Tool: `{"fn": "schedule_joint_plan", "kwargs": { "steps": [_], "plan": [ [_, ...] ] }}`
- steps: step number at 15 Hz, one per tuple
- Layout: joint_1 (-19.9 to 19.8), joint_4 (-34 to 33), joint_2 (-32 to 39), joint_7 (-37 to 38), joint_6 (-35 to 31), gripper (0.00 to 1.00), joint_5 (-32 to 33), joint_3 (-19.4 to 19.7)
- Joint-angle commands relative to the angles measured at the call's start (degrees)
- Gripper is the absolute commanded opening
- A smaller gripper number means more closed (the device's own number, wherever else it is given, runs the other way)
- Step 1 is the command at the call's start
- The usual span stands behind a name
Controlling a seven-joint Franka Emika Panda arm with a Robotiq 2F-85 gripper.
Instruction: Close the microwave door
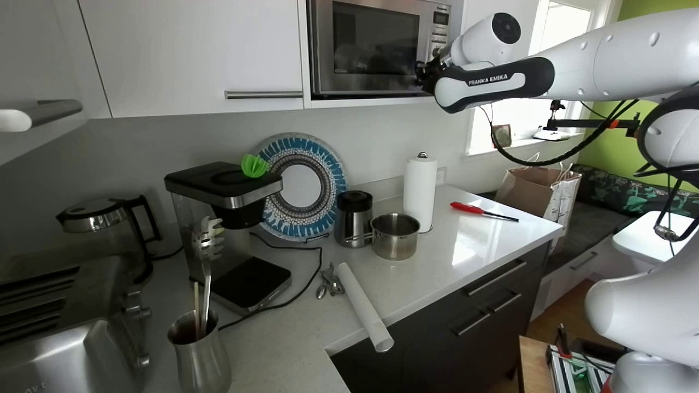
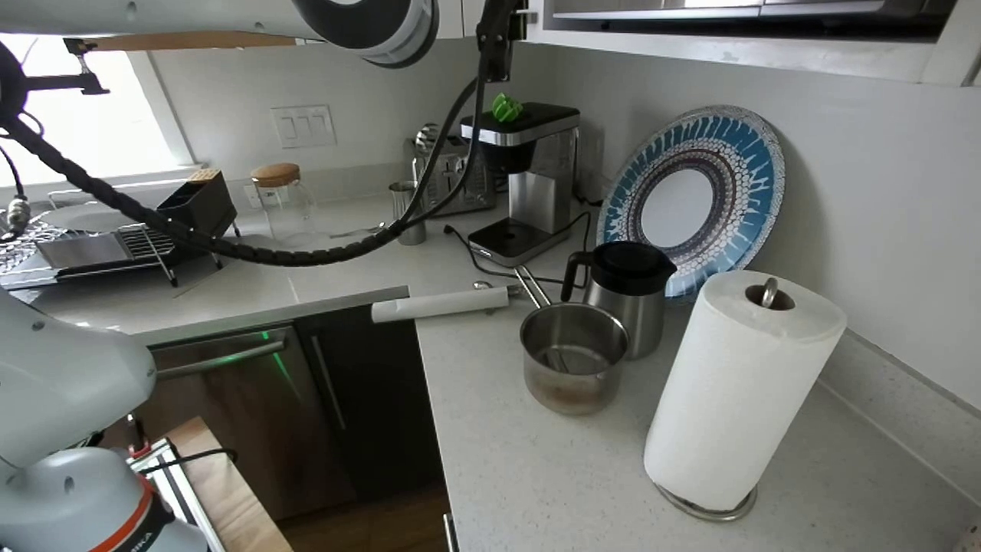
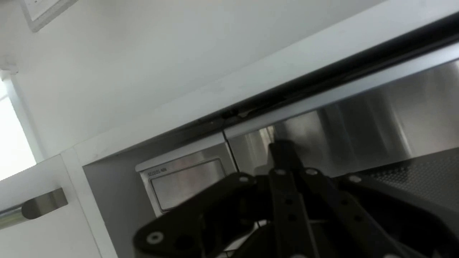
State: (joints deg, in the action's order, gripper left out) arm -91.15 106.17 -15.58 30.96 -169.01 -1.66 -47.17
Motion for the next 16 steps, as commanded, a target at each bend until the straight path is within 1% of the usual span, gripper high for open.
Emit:
{"fn": "schedule_joint_plan", "kwargs": {
  "steps": [1, 2, 5, 6, 7, 8, 9, 10, 12, 13, 16],
  "plan": [
    [10.8, 2.5, 0.0, -10.3, 2.3, 0.00, -5.5, 7.9],
    [15.0, 3.6, -0.3, -14.6, 2.8, 0.00, -8.0, 11.4],
    [23.4, 7.0, -3.6, -27.2, 5.7, 0.00, -17.1, 19.3],
    [25.6, 8.1, -5.0, -31.4, 7.5, 0.00, -19.3, 21.7],
    [26.3, 9.6, -7.0, -34.6, 10.1, 0.00, -19.3, 23.3],
    [25.9, 11.0, -8.8, -36.5, 12.6, 0.00, -17.7, 24.1],
    [34.2, 12.5, -8.5, -32.2, 13.5, 0.00, -8.4, 32.0],
    [34.8, 13.8, -9.3, -32.1, 15.0, 0.00, -5.0, 32.9],
    [39.3, 16.3, -10.0, -31.9, 18.2, 0.00, 2.1, 36.9],
    [41.1, 17.4, -9.8, -31.6, 19.5, 0.00, 5.2, 38.2],
    [44.8, 20.8, -9.5, -30.3, 22.9, 0.00, 15.3, 40.7]
  ]
}}
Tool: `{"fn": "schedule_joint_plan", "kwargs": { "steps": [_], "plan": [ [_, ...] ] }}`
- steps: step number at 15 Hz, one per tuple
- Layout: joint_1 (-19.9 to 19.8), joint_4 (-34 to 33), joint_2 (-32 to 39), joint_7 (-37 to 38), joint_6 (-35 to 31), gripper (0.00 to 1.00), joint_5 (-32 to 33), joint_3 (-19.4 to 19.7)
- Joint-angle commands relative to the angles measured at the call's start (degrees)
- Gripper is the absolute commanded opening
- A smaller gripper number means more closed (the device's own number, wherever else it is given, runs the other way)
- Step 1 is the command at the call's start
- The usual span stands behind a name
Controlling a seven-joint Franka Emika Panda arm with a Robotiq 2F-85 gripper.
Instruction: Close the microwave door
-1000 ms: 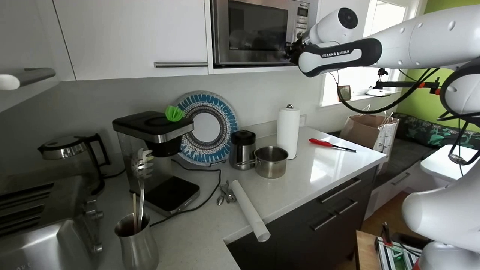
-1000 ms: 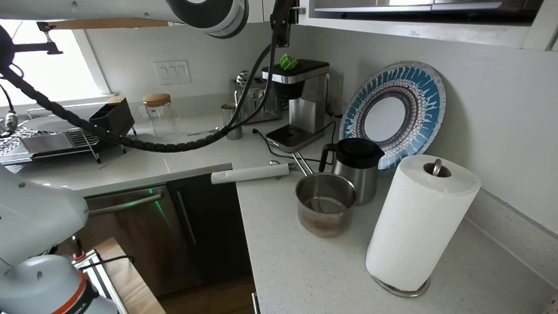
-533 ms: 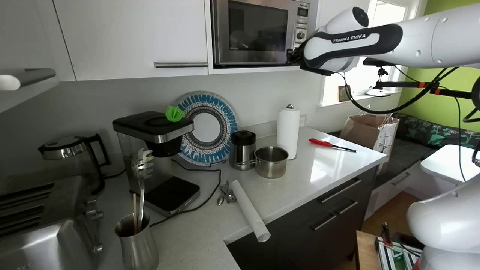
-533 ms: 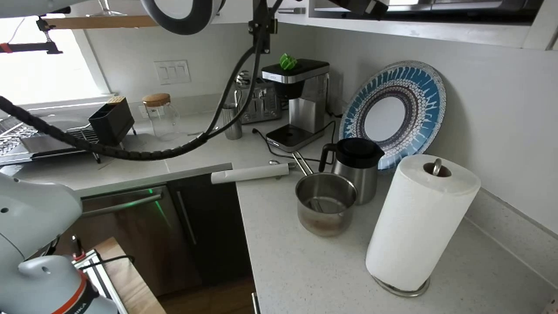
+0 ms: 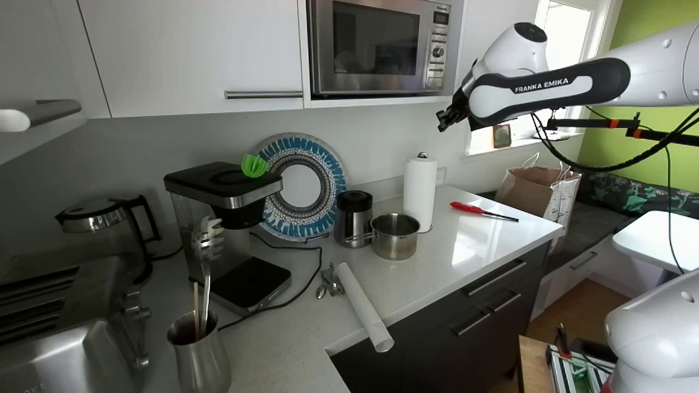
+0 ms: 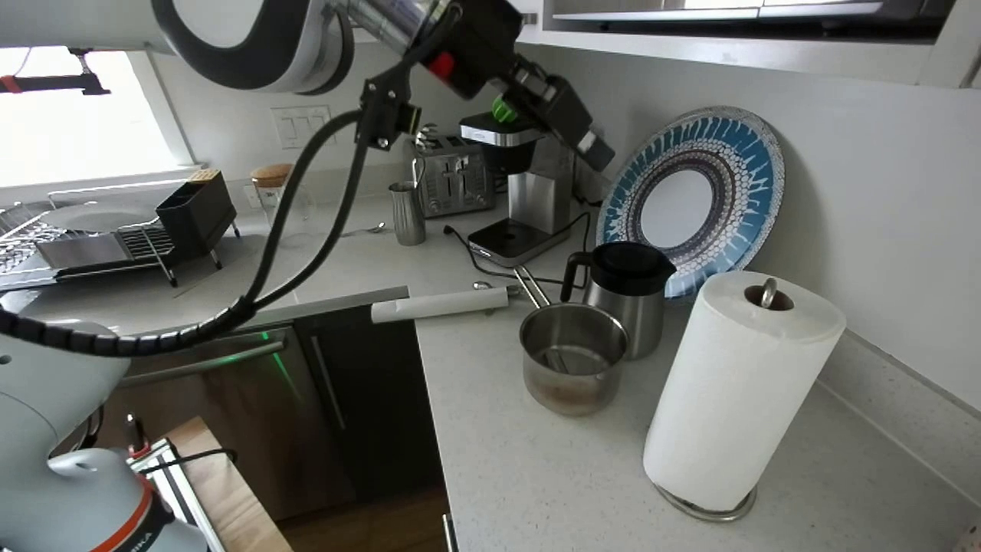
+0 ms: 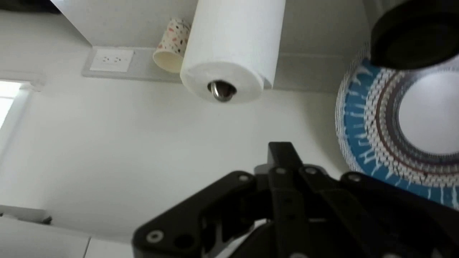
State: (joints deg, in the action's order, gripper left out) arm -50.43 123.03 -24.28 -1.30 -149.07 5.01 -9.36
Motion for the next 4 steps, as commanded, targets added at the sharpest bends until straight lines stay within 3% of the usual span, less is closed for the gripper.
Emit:
{"fn": "schedule_joint_plan", "kwargs": {
  "steps": [1, 2, 3, 4],
  "plan": [
    [5.5, 4.8, -0.7, 1.6, 4.7, 0.00, 11.2, 3.8],
    [6.1, 5.0, -0.5, 2.0, 6.3, 0.26, 14.7, 4.1],
    [6.4, 4.3, 0.2, 3.1, 8.3, 0.27, 18.7, 3.9],
    [9.2, 3.7, 0.6, 3.4, 6.0, 0.09, 16.2, 6.7]
  ]
}}
